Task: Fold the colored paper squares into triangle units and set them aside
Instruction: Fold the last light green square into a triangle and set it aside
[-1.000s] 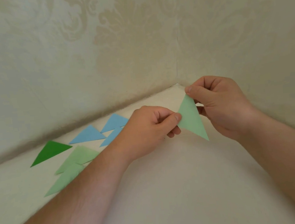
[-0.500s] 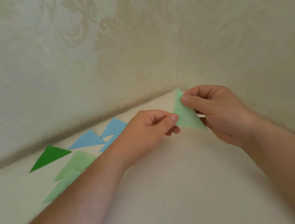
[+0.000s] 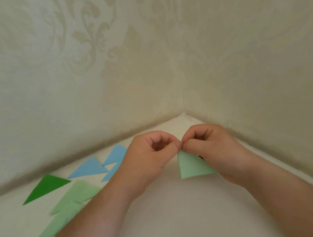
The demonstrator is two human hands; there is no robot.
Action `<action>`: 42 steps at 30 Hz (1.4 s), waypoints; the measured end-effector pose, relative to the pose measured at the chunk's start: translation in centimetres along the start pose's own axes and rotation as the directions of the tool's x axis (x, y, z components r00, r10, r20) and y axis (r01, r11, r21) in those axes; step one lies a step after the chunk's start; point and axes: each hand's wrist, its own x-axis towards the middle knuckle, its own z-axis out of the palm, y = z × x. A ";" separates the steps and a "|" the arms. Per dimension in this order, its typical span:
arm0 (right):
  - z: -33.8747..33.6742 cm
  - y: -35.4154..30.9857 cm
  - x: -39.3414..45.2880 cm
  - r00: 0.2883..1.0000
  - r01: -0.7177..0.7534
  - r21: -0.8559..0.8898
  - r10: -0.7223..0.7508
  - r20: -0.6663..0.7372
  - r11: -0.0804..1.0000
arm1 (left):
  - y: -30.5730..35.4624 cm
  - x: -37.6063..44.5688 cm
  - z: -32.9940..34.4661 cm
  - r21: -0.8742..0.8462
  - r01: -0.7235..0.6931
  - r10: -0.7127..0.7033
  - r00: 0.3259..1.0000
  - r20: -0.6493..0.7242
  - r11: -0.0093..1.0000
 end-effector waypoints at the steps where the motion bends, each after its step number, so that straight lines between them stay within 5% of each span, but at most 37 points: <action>1: 0.0 -0.1 0.0 1.000 -0.005 0.001 0.005 -0.003 1.000 | 0.1 0.0 0.0 0.001 0.010 -0.010 1.000 0.003 1.000; 17: -0.3 0.0 0.0 0.996 -0.067 -0.111 0.073 0.050 0.992 | 0.5 0.7 -1.0 -0.027 0.044 -0.046 0.994 -0.099 0.999; 27: -1.5 0.0 0.4 0.995 -0.097 -0.116 0.095 -0.019 0.988 | 1.2 1.5 -3.2 -0.178 -0.024 -0.044 0.928 -0.370 0.984; 30: -1.7 -0.1 0.5 0.992 -0.113 -0.087 0.107 -0.071 0.990 | 1.0 1.7 -3.5 -0.062 -0.173 0.120 0.861 -0.494 0.983; 35: -0.9 -0.6 0.1 0.985 -0.168 0.089 0.165 0.041 0.982 | 1.1 -0.3 -1.4 0.262 -0.403 0.470 0.832 -0.295 0.877; 38: -0.7 -0.8 -0.1 0.984 -0.164 0.228 0.142 0.106 0.960 | 0.6 -0.8 0.0 0.481 -0.584 0.676 0.736 -0.027 0.654; 42: -0.9 -0.7 0.1 0.991 -0.121 0.289 0.099 0.088 0.950 | -0.2 -0.7 0.6 0.538 -0.677 0.734 0.662 0.150 0.501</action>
